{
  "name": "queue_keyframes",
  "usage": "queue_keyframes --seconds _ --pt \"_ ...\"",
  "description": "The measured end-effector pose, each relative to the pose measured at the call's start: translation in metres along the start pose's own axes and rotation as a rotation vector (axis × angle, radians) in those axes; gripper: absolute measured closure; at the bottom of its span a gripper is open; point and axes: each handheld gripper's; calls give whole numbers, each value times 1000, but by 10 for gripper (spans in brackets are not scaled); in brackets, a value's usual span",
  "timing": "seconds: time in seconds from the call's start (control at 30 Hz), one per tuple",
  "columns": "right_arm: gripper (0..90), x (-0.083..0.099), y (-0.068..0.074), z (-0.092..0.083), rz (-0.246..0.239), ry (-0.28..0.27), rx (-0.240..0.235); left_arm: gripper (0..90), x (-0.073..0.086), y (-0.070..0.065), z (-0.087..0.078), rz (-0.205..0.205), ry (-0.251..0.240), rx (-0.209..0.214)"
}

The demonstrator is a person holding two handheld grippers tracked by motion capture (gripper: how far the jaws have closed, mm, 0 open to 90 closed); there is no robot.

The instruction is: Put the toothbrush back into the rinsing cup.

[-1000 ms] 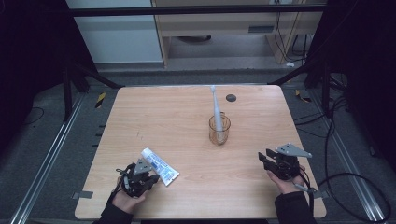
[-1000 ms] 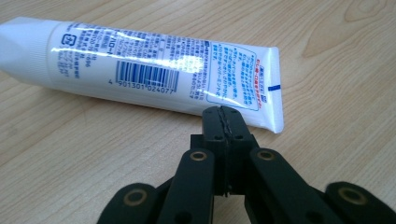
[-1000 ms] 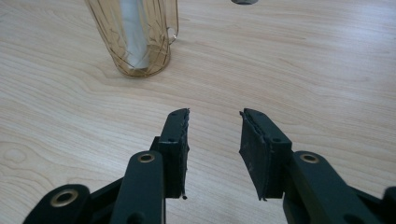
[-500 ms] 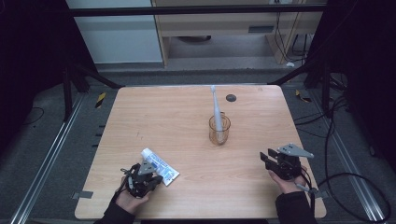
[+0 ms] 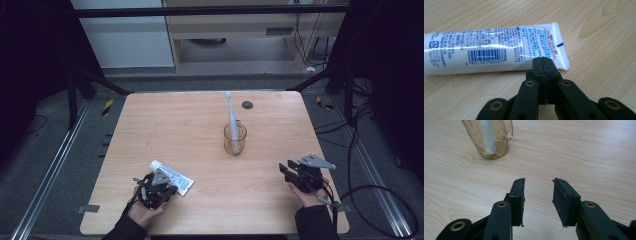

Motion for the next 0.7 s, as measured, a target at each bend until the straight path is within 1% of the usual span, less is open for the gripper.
queue_keyframes --seconds 0.03,0.33,0.37,0.43,0.47,0.7 --pt "613 0 0 0 7 3 -3 897 -1 0 1 3 0 -3" --pt "615 2 0 3 2 13 1 897 -7 0 8 12 -11 -10" --pt "615 3 0 3 10 16 -1 897 -8 0 9 13 -12 -12" --pt "615 3 -1 4 2 14 3 897 -9 0 10 10 -13 -14" --pt "615 3 -1 4 2 15 3 897 -10 1 11 17 -14 -15" --pt "616 4 -1 5 -4 21 7 897 -17 4 17 20 -17 -31"
Point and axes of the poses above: each handheld gripper's, and its own axes: z roughly forward along the jaws, x roughly out of its underside, y roughly to its left, and after that the axes turned 4 degrees about x, right-handed
